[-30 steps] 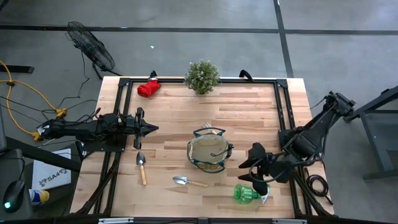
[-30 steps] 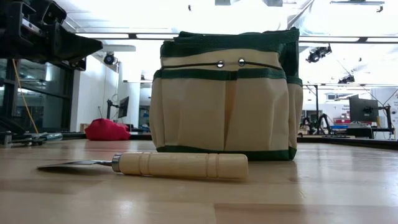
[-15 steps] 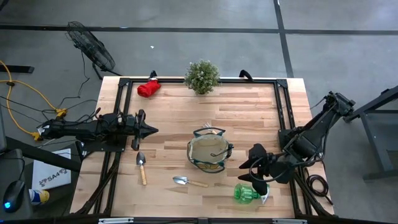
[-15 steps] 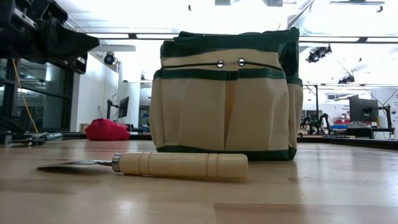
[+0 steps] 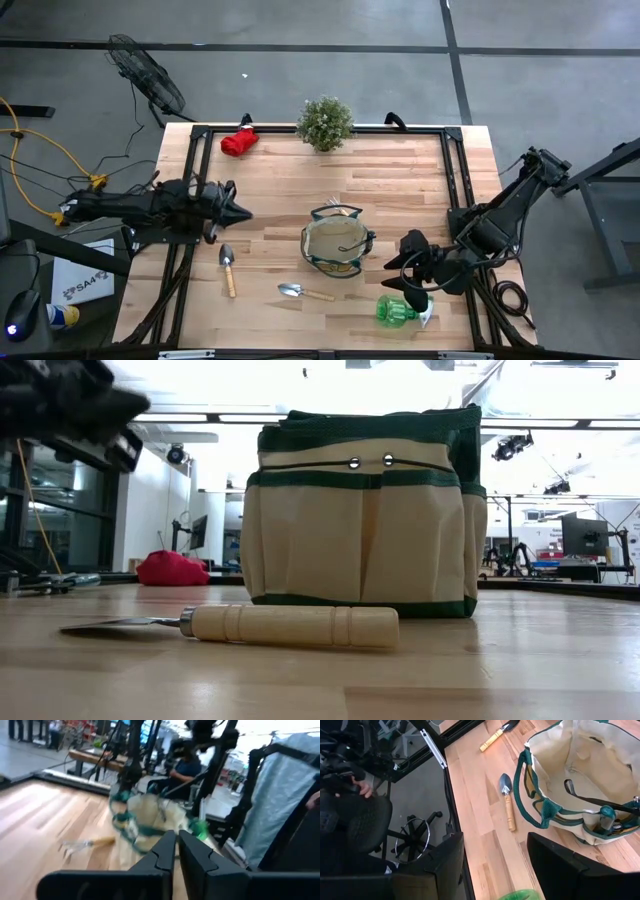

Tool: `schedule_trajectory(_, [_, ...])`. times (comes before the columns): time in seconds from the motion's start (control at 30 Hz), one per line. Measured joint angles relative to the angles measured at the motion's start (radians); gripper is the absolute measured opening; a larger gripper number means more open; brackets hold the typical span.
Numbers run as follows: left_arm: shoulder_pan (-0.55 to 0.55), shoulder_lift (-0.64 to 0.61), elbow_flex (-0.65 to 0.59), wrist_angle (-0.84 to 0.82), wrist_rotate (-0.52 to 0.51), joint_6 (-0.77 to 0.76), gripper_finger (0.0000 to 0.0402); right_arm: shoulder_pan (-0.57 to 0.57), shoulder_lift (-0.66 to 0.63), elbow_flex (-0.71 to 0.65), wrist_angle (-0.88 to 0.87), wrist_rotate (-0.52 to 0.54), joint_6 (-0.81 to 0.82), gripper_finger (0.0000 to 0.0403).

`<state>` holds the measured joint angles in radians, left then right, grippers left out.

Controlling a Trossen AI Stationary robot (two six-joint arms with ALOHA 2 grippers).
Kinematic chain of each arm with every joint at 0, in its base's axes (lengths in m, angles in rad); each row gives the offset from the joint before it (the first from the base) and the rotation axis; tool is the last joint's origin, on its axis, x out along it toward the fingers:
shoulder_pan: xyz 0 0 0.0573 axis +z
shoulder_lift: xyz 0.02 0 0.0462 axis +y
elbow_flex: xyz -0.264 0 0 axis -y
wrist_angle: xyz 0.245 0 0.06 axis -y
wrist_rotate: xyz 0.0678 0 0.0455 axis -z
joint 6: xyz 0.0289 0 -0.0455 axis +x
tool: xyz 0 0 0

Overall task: Pick & Place Garden tools in Gardening bag
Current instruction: Put the right brown trowel into the brown gardening bag

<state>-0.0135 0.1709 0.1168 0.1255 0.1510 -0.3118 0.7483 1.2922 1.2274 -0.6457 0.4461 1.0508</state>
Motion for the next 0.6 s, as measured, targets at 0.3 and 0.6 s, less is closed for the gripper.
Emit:
schedule_trajectory(0.3, [0.000, 0.286, 0.194, -0.077, 0.072, 0.119, 0.0043, 0.000, 0.000, 0.000, 0.000, 0.000, 0.004, 0.0211])
schedule_trajectory(0.6, [-0.029, 0.590, 0.407, -0.264, 0.184, 0.155, 0.0044, 0.000, 0.000, 0.000, -0.001, -0.003, 0.020, 0.0211])
